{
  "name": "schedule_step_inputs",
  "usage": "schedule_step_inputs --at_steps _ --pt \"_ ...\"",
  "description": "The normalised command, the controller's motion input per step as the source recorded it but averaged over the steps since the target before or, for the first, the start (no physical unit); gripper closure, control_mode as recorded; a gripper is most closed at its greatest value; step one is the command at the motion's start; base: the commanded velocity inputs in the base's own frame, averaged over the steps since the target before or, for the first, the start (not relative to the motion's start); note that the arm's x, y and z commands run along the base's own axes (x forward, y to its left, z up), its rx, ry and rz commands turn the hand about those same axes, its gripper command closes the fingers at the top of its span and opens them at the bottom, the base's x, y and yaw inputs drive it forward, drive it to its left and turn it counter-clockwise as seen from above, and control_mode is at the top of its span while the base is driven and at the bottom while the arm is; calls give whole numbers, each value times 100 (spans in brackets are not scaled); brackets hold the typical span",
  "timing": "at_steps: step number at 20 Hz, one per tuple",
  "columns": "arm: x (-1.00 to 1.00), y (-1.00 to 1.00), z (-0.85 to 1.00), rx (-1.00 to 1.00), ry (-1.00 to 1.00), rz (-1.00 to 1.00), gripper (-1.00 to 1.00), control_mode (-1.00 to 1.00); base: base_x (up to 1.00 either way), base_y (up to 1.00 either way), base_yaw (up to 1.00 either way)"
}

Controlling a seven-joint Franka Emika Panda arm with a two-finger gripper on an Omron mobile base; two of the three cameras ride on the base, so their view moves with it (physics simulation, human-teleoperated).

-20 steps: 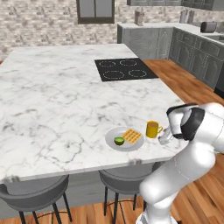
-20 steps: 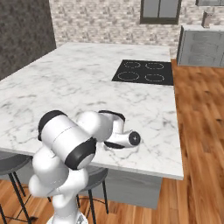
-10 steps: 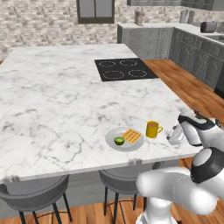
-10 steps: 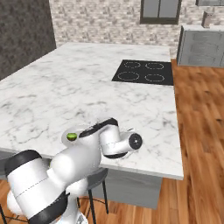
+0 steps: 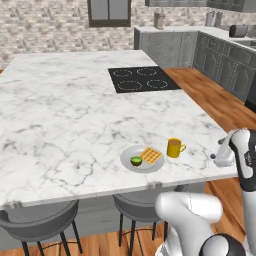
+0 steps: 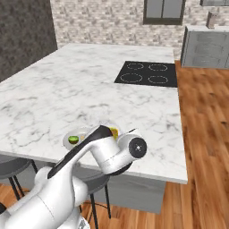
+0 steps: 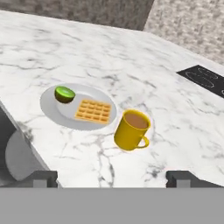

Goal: Pick up the brewed coffee from the coffee machine and place it next to the breakfast plate on the dining counter.

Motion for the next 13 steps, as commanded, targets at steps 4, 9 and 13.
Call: schedule_step_inputs --at_steps 4,9,13 --pt "-68 -42 50 0 -9 13 -100 -100 0 0 0" --pt "-19 -65 29 0 0 4 -100 -100 0 0 0" --pt "-16 -87 0 13 -1 -1 -100 -100 0 0 0"
